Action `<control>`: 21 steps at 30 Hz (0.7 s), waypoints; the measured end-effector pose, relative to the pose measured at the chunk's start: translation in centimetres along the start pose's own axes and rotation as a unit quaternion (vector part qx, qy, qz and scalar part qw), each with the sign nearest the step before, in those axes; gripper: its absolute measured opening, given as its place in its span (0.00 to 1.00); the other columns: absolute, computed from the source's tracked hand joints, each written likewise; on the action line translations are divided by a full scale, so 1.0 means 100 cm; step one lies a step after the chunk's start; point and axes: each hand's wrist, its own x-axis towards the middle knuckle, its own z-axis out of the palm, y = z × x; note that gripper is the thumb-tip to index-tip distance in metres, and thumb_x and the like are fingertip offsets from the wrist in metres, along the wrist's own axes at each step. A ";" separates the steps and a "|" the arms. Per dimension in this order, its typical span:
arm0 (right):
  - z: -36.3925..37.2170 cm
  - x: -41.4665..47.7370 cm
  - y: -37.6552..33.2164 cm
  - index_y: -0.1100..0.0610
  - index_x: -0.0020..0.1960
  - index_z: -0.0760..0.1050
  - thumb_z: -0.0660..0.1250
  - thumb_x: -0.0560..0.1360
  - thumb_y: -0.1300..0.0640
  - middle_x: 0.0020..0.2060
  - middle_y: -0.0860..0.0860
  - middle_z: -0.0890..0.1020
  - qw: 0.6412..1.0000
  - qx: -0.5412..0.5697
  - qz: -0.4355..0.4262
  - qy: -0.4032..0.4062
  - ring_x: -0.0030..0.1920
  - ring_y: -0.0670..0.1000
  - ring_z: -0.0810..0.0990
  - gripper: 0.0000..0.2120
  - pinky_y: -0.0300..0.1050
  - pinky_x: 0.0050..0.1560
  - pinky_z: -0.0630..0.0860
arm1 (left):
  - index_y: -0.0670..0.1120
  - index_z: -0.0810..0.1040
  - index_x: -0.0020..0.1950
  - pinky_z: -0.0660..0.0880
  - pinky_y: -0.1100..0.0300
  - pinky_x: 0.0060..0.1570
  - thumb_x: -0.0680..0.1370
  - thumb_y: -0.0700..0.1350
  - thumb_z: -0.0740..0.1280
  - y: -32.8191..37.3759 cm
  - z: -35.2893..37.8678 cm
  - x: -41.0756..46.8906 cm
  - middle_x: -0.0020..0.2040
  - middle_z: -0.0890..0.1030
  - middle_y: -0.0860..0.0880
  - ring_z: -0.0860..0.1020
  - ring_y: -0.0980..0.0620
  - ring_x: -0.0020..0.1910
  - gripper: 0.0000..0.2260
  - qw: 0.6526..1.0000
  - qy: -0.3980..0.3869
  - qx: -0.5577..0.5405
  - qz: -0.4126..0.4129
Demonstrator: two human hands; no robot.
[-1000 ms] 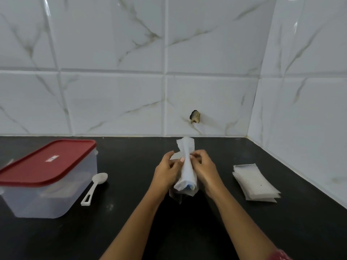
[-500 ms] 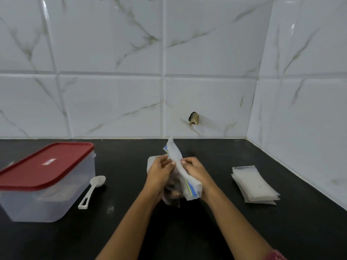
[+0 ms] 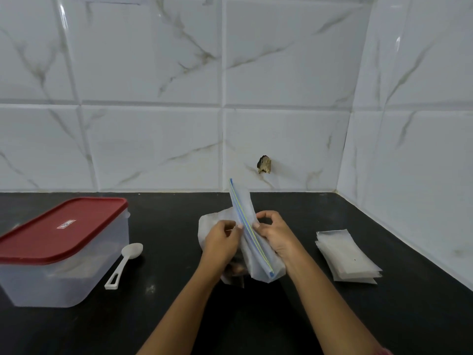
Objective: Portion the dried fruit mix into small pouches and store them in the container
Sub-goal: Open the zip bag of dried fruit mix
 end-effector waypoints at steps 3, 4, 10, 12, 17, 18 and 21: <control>0.004 -0.005 0.000 0.54 0.47 0.67 0.63 0.76 0.66 0.38 0.55 0.78 0.999 -0.016 -0.012 -0.038 0.33 0.48 0.77 0.09 0.41 0.37 0.76 | 0.42 0.74 0.57 0.72 0.68 0.37 0.78 0.50 0.65 0.000 -0.001 -0.001 0.50 0.78 0.51 0.75 0.59 0.44 0.13 1.000 -0.002 -0.019 -0.002; 0.005 -0.007 -0.001 0.54 0.49 0.65 0.64 0.76 0.67 0.36 0.54 0.77 0.998 -0.017 -0.021 -0.049 0.31 0.47 0.77 0.10 0.37 0.33 0.76 | 0.43 0.74 0.55 0.71 0.72 0.32 0.78 0.49 0.65 0.000 -0.001 -0.001 0.47 0.77 0.52 0.74 0.62 0.41 0.12 1.000 0.002 -0.022 -0.002; 0.003 0.000 0.005 0.54 0.46 0.73 0.64 0.76 0.54 0.42 0.50 0.76 0.971 -0.209 -0.116 0.024 0.42 0.48 0.75 0.04 0.36 0.43 0.70 | 0.42 0.75 0.40 0.69 0.74 0.25 0.77 0.41 0.66 0.003 -0.002 0.001 0.40 0.78 0.46 0.74 0.57 0.33 0.06 0.999 0.032 -0.030 0.027; 0.000 0.000 0.003 0.55 0.44 0.76 0.69 0.74 0.54 0.43 0.47 0.72 0.951 -0.243 -0.176 0.077 0.40 0.44 0.73 0.04 0.28 0.40 0.67 | 0.45 0.75 0.37 0.68 0.76 0.28 0.76 0.42 0.67 0.001 -0.003 0.001 0.41 0.78 0.46 0.74 0.58 0.35 0.08 0.998 0.046 -0.021 0.039; 0.000 -0.006 -0.005 0.61 0.41 0.80 0.71 0.71 0.63 0.37 0.50 0.78 0.936 -0.265 -0.223 0.053 0.31 0.36 0.74 0.01 0.26 0.37 0.70 | 0.46 0.78 0.38 0.71 0.73 0.30 0.76 0.44 0.67 0.000 -0.003 -0.004 0.35 0.79 0.51 0.74 0.59 0.33 0.07 0.998 0.039 -0.027 0.032; 0.000 -0.006 -0.005 0.61 0.43 0.80 0.69 0.72 0.63 0.37 0.50 0.79 0.943 -0.261 -0.203 0.039 0.31 0.36 0.75 0.02 0.26 0.37 0.71 | 0.46 0.78 0.39 0.74 0.70 0.32 0.77 0.44 0.66 0.000 -0.003 -0.004 0.35 0.79 0.50 0.76 0.58 0.33 0.07 0.999 0.039 -0.028 0.023; 0.001 -0.006 -0.002 0.60 0.51 0.80 0.63 0.75 0.66 0.39 0.51 0.81 0.972 -0.190 -0.138 0.012 0.35 0.42 0.79 0.08 0.27 0.40 0.73 | 0.44 0.79 0.43 0.74 0.72 0.29 0.78 0.44 0.64 -0.001 -0.005 -0.002 0.35 0.79 0.49 0.76 0.58 0.32 0.07 0.998 0.040 -0.038 -0.005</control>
